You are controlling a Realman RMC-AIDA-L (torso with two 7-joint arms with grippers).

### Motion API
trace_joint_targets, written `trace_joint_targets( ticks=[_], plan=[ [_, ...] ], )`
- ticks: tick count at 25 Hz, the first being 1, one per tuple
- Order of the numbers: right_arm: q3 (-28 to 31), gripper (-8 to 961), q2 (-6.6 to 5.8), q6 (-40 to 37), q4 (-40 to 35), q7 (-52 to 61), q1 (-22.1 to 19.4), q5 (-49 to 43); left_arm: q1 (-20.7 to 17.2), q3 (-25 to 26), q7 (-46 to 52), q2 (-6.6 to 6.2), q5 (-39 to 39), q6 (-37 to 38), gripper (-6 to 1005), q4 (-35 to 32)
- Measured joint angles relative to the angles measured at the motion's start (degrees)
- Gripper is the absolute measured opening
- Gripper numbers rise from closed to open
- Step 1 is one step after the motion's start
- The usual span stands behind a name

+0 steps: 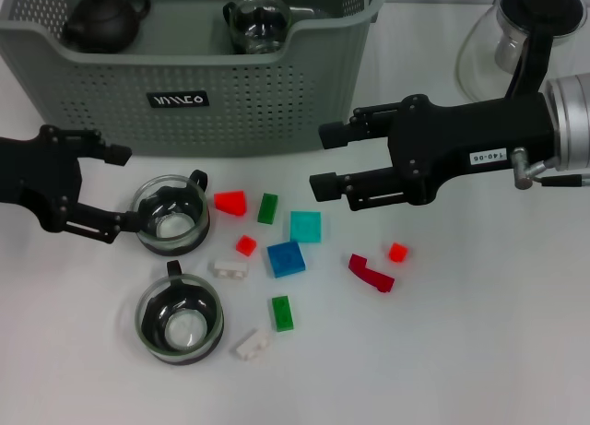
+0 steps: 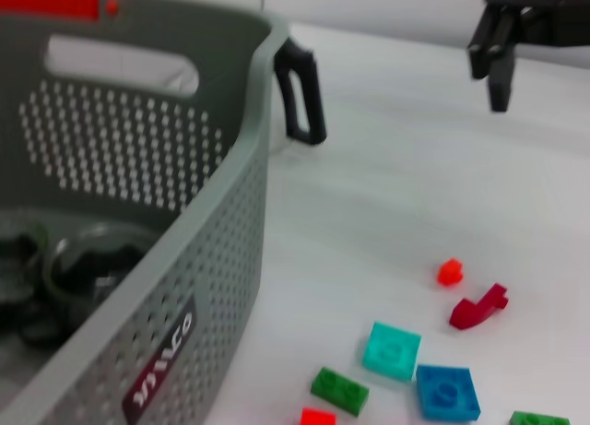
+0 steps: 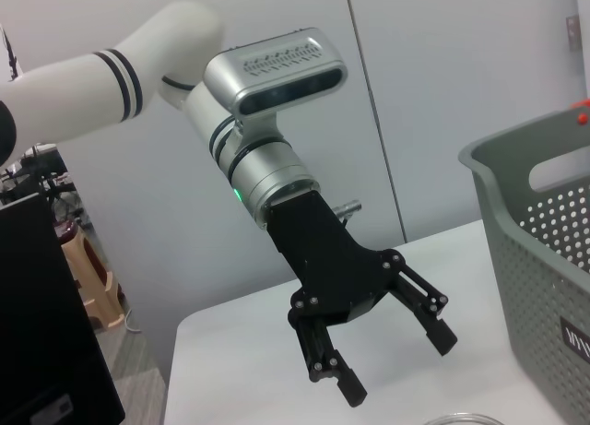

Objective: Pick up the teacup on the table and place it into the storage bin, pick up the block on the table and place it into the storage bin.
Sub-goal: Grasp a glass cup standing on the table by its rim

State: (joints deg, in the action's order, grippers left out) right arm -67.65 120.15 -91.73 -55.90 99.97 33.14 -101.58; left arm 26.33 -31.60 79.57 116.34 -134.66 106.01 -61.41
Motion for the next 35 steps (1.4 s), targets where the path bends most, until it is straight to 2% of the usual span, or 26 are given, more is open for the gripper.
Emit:
trace_joint_targets(
  ticks=[4, 5, 6, 8, 9, 10, 14, 18, 23, 35],
  plan=[
    [0.1, 735, -0.53, -0.2, 0.0, 0.0, 0.2, -0.1, 0.5, -0.4, 5.0, 2.01, -3.3, 0.0, 932, -3.4],
    [0.1, 735, -1.04, -0.6, -0.3, 0.0, 0.3, -0.2, 0.6, -1.3, 8.0, 3.38, -5.1, 0.0, 933, -5.7],
    [0.1, 735, -1.04, -0.6, -0.3, 0.0, 0.3, -0.2, 0.6, -1.3, 8.0, 3.38, -5.1, 0.0, 933, -5.7],
    [0.1, 734, -1.56, -0.8, -0.4, 0.0, 0.5, -0.2, 0.8, -2.8, 11.8, 4.64, -6.9, -0.2, 933, -8.2],
    [0.1, 734, -1.73, -0.8, -0.4, -0.1, 0.6, -0.2, 1.3, -4.4, 16.0, 5.72, -9.0, -0.5, 933, -10.2],
    [0.1, 734, -1.95, -0.9, -0.4, -0.2, 0.6, -0.2, 1.3, -4.4, 16.0, 5.72, -9.0, -0.5, 933, -10.2],
    [0.1, 734, -2.27, -0.9, -0.2, -2.2, 0.7, -0.3, 3.4, -6.8, 24.0, 7.37, -14.1, -1.2, 932, -12.7],
    [0.2, 734, -2.34, -0.9, -0.1, -3.7, 0.7, -0.5, 4.8, -8.2, 30.0, 7.63, -15.4, -2.0, 932, -12.8],
    [0.2, 734, -2.48, -1.1, -0.3, -4.1, 0.8, -1.8, 5.0, -10.3, 35.3, 7.37, -15.7, -3.5, 933, -13.3],
    [0.3, 735, -2.38, -0.4, -0.1, -4.7, 0.8, -1.9, 6.7, -10.6, 37.7, 7.41, -20.3, -6.9, 932, -13.6]
  ],
)
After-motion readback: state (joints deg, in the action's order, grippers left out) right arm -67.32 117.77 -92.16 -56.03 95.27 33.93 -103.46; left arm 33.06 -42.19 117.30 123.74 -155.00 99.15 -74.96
